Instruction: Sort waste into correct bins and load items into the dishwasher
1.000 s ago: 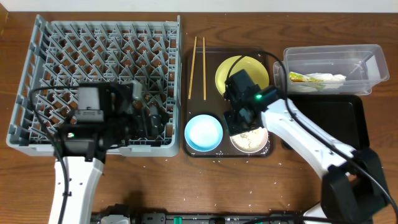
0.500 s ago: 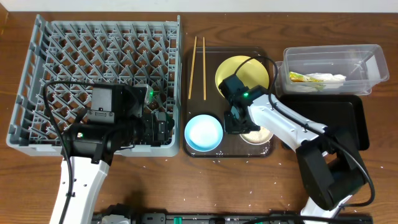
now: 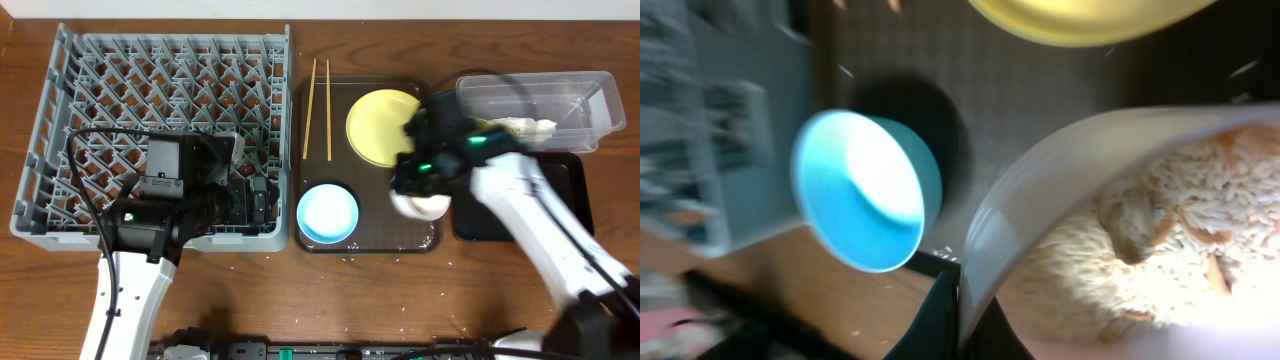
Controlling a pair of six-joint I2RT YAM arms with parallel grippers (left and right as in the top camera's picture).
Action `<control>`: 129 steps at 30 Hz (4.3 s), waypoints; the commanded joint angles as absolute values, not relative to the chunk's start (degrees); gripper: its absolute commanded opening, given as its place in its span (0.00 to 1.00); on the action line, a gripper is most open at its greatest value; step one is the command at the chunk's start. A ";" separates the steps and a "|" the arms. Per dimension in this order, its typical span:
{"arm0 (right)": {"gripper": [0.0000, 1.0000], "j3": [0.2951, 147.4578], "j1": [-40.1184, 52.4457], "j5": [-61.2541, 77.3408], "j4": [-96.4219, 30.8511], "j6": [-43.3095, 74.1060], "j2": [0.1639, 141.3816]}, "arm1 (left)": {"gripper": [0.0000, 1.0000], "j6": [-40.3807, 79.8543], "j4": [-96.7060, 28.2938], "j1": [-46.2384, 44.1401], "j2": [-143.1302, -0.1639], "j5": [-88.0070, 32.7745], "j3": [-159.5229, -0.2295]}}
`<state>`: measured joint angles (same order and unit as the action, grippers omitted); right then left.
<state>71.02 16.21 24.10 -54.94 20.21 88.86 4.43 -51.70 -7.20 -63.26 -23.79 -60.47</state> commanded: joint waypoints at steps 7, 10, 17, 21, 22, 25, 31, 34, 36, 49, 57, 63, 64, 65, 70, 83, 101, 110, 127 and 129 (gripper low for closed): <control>0.01 60.23 -11.73 59.66 -46.68 1.72 87.22 | 0.93 3.64 -51.35 -7.38 -63.24 -23.27 -61.84; 0.01 52.97 -19.73 71.07 -37.47 1.61 87.22 | 0.93 3.64 -51.37 -7.38 -63.24 -23.27 -61.84; 0.01 41.95 -27.77 78.81 -20.73 1.58 87.22 | 0.93 3.64 -51.42 -7.38 -63.24 -23.29 -61.84; 0.01 41.17 -28.32 85.65 -16.01 0.95 87.22 | 0.93 3.64 -51.55 -7.38 -63.24 -23.27 -61.84; 0.01 41.17 -28.34 85.73 -15.81 0.97 87.22 | 0.93 3.64 -51.75 -7.38 -63.24 -23.27 -61.82; 0.01 41.17 -28.34 85.76 -15.84 0.97 87.22 | 0.93 3.64 -52.01 -7.38 -63.24 -23.27 -61.84; 0.01 41.17 -29.28 84.88 -17.28 2.50 87.22 | 0.93 3.64 -52.03 -7.38 -63.24 -23.27 -61.84; 0.01 41.17 -30.74 80.90 -17.61 4.99 87.22 | 0.93 3.64 -51.99 -7.38 -63.22 -23.27 -61.84; 0.01 41.17 -31.16 89.38 -16.80 1.48 87.09 | 0.93 3.64 -51.86 -7.38 -63.22 -23.27 -61.84; 0.01 41.17 -32.05 81.21 -18.09 0.60 86.78 | 0.93 3.64 -50.00 -7.38 -63.24 -23.27 -61.84; 0.01 41.17 -30.96 87.33 -18.94 -4.82 86.78 | 0.93 3.66 -49.12 -7.38 -63.22 -23.29 -61.84; 0.01 41.19 -30.30 76.16 -20.03 1.41 86.78 | 0.93 3.66 -48.77 -7.38 -63.22 -23.31 -61.84; 0.01 41.19 -30.35 71.92 -20.95 6.61 86.78 | 0.93 3.66 -48.71 -7.38 -63.22 -23.31 -61.84; 0.01 41.19 -30.35 76.14 -21.47 5.28 86.78 | 0.93 3.66 -48.73 -7.38 -63.22 -23.29 -61.84; 0.01 41.21 -29.98 78.52 -19.51 5.85 86.78 | 0.93 3.66 -48.71 -7.38 -63.22 -23.31 -61.84; 0.01 41.50 -25.63 80.47 -12.53 11.84 76.03 | 0.93 3.68 -48.56 -7.38 -63.22 -23.33 -61.84; 0.04 41.74 30.87 3.60 -25.98 18.85 80.82 | 0.80 11.79 -43.13 -7.49 -63.18 -20.03 -62.59; 0.67 60.93 25.87 9.47 -42.48 12.60 78.54 | 0.80 14.09 -43.72 -10.28 -69.23 -12.86 -74.96; 0.78 74.65 6.79 15.27 -50.59 17.30 78.37 | 0.62 12.80 -27.20 -27.09 -114.85 -2.28 -89.08; 0.78 74.63 6.76 15.27 -50.59 17.30 78.37 | 0.55 12.86 -25.76 -27.07 -118.34 -1.83 -89.08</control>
<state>74.19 6.83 14.55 -50.39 16.58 78.37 13.13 -27.00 -27.20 -113.60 -3.40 -87.90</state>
